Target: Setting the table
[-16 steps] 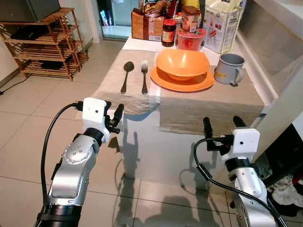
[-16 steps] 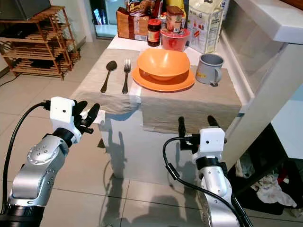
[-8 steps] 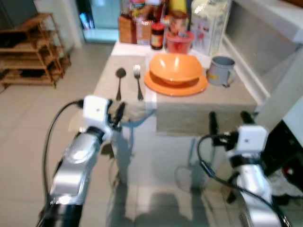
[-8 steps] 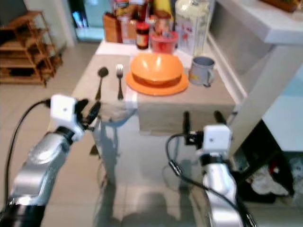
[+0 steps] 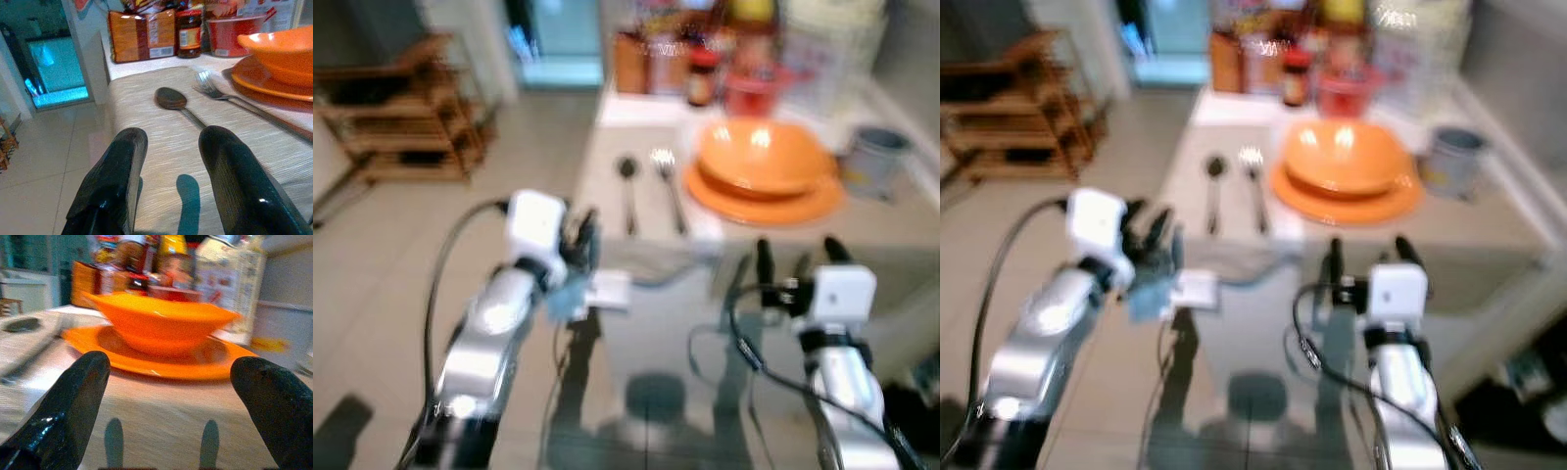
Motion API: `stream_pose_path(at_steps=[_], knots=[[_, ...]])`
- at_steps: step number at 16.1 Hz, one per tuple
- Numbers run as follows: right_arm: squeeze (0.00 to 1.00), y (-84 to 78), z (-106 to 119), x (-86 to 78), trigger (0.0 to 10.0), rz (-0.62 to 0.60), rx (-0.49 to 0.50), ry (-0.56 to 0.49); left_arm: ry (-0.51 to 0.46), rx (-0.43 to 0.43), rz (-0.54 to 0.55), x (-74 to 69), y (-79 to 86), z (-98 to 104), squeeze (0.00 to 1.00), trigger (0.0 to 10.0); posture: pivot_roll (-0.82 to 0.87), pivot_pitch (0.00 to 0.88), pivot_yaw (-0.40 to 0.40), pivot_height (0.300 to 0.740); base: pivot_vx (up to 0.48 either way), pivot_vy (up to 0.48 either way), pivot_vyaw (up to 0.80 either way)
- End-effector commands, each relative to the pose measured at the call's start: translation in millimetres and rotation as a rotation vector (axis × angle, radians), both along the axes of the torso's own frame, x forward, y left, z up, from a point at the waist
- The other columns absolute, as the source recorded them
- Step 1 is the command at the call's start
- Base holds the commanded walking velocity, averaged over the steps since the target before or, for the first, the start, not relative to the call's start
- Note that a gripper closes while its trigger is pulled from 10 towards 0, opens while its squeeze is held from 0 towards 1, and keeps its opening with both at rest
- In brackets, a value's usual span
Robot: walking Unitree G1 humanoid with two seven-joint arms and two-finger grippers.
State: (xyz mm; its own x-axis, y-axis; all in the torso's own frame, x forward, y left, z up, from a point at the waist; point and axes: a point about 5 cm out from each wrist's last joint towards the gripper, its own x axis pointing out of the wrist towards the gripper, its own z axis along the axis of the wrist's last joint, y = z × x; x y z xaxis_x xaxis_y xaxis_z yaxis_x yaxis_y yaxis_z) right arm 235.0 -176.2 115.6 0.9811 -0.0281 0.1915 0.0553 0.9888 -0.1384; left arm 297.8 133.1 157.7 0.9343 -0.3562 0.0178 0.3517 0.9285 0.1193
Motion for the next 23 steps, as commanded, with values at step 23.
stream_pose_path(at_steps=[23], knots=[[0.0, -18.3, 8, -96.9, 10.0, -0.13, -0.064, 0.13, 0.235, 0.029, -0.115, 113.0, -94.3, 68, 0.0, 10.0, -0.32, 0.124, 0.085, 0.74, 0.0, 0.0, 0.0]])
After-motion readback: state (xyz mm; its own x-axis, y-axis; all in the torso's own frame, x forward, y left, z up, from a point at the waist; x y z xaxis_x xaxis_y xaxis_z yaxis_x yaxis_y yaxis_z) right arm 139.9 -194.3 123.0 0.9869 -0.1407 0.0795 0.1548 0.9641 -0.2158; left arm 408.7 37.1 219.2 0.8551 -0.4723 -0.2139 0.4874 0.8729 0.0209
